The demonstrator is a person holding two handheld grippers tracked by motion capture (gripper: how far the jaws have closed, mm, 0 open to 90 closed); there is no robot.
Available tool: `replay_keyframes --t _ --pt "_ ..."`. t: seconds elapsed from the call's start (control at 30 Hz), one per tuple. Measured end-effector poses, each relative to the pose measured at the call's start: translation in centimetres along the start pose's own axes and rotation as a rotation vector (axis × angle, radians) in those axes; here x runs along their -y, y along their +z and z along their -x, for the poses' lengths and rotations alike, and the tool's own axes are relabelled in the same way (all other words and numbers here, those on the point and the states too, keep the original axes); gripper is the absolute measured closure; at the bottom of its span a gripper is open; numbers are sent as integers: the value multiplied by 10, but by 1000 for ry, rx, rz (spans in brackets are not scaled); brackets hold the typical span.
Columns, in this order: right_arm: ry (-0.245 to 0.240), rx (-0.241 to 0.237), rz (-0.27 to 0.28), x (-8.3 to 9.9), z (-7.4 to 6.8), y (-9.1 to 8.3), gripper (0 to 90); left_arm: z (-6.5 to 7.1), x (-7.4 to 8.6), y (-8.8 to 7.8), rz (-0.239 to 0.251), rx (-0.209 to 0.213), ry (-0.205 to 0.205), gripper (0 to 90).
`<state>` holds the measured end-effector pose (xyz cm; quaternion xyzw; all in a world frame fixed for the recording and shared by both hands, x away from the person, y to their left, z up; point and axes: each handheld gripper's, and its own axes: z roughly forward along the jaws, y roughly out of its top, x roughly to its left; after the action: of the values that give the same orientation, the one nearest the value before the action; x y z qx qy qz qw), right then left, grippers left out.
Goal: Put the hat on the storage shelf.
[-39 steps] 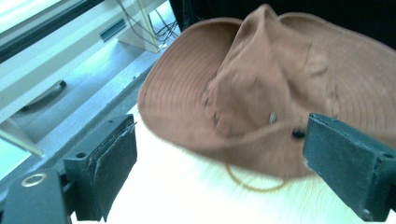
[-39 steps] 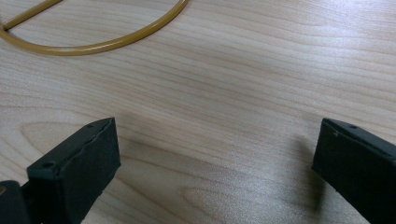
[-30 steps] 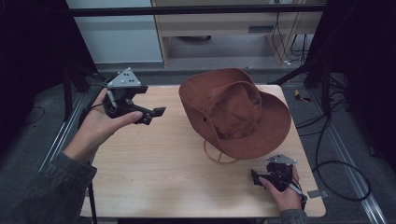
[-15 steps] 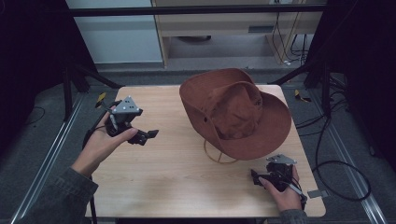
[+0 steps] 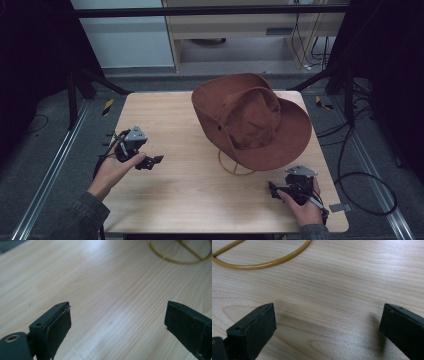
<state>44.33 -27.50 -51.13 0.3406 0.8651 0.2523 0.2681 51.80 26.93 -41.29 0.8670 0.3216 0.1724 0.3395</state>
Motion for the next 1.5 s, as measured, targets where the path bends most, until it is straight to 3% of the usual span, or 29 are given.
replay_keyframes --t 0.13,0.53,1.07,1.5 --pt "0 0 0 0 0 0 7 -7 21 5 -22 -9 -26 66" --pt "0 4 -1 0 0 0 7 -15 59 11 -57 -11 -85 68" --pt "-1 4 -1 0 0 0 8 -14 84 20 -81 -8 -107 67" --pt "-1 4 -1 0 0 0 7 -13 99 19 -58 -15 -134 62"
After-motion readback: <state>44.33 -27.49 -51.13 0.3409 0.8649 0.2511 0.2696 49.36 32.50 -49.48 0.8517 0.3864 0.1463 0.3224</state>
